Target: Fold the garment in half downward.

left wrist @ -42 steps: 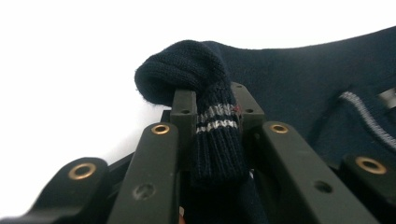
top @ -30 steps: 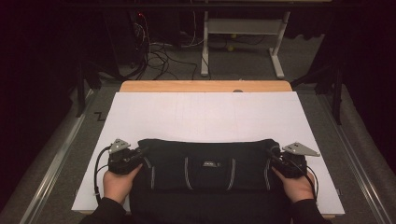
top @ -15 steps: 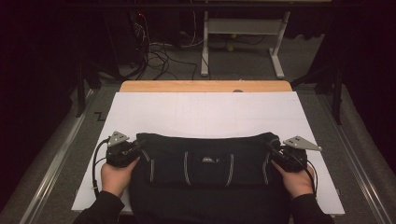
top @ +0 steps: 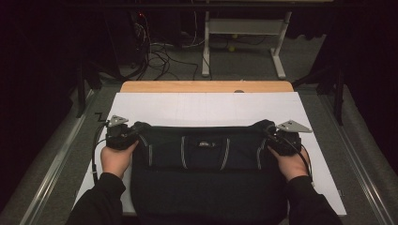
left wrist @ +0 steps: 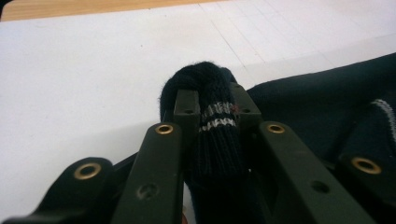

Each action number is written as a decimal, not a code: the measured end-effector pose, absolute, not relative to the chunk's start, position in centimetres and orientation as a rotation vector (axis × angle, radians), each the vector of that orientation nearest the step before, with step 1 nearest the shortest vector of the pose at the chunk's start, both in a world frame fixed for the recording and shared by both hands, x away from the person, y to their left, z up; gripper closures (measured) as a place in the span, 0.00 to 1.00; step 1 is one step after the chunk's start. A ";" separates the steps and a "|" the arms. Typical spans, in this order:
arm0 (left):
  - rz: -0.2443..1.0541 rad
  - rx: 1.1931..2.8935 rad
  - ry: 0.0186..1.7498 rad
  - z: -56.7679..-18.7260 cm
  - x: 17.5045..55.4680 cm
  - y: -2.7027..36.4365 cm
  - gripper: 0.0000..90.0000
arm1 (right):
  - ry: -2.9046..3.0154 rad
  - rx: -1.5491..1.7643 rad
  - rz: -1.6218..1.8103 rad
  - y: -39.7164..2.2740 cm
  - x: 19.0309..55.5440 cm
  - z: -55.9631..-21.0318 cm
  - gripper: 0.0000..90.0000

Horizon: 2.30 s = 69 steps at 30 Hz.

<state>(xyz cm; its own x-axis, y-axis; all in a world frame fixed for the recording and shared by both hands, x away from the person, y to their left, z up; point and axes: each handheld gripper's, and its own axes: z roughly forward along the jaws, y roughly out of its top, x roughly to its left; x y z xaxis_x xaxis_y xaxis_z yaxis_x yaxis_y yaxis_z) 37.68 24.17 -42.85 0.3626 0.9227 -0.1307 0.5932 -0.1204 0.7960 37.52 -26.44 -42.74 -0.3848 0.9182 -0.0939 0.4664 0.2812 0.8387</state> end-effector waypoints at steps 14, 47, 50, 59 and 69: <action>0.551 1.831 1.339 -41.7 41.2 23.2 0.82 | 1.973 1.308 0.957 -26.3 40.9 -43.1 0.87; 0.410 1.770 1.411 -45.3 39.9 24.2 0.36 | 1.949 1.392 0.946 -27.5 40.9 -44.0 0.45; 0.392 1.785 1.350 -45.2 38.7 23.7 0.36 | 1.957 1.360 0.972 -27.3 39.7 -44.0 0.45; 0.304 1.961 1.225 -46.2 36.8 20.4 0.36 | 2.059 1.263 1.017 -26.2 36.3 -45.0 0.43; 0.303 1.987 1.269 -47.3 37.0 20.4 0.60 | 2.191 1.289 0.993 -25.7 35.2 -46.6 0.48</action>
